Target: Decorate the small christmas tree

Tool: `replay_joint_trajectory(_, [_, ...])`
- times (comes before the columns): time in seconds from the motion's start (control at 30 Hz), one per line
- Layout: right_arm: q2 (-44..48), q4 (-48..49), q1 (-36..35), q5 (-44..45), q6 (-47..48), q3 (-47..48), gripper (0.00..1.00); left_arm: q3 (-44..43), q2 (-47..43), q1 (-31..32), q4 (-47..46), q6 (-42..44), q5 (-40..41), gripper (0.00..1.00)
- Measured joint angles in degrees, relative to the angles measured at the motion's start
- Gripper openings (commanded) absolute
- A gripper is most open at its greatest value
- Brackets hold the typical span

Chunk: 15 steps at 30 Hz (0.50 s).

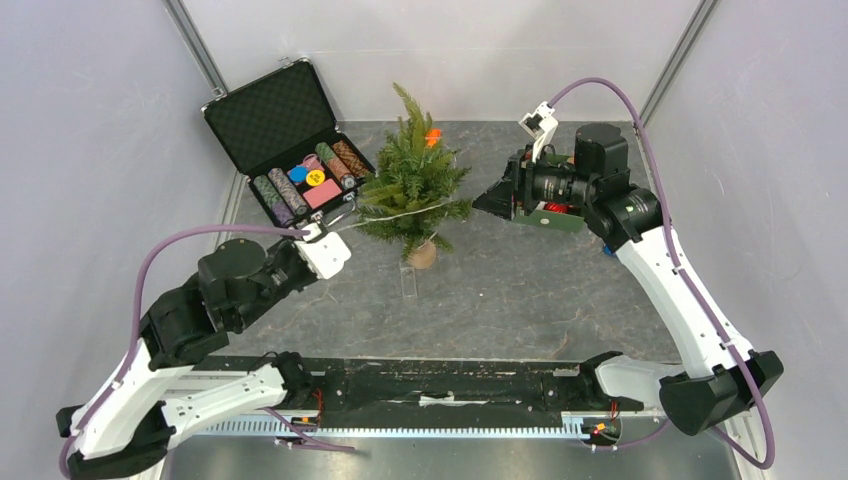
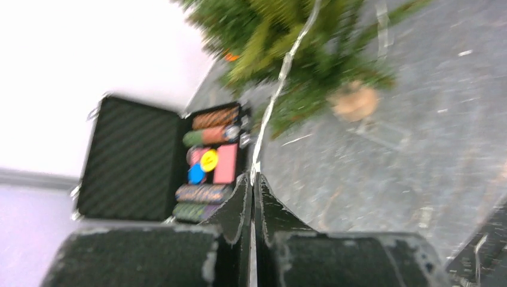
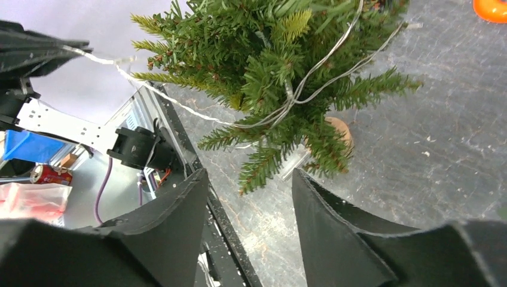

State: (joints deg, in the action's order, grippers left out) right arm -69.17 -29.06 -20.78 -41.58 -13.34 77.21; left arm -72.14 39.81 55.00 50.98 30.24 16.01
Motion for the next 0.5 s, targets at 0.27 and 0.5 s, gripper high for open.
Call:
replay_joint_trajectory(0.27, [0.0, 1.4, 0.0, 0.7, 1.6, 0.0, 0.67, 1.5, -1.8, -5.2, -3.1, 8.8, 16.9, 0.02])
replay_joint_trajectory(0.5, [0.7, 2.6, 1.5, 3.9, 4.4, 0.5, 0.7, 8.2, 0.4, -8.7, -14.3, 17.4, 21.4, 0.02])
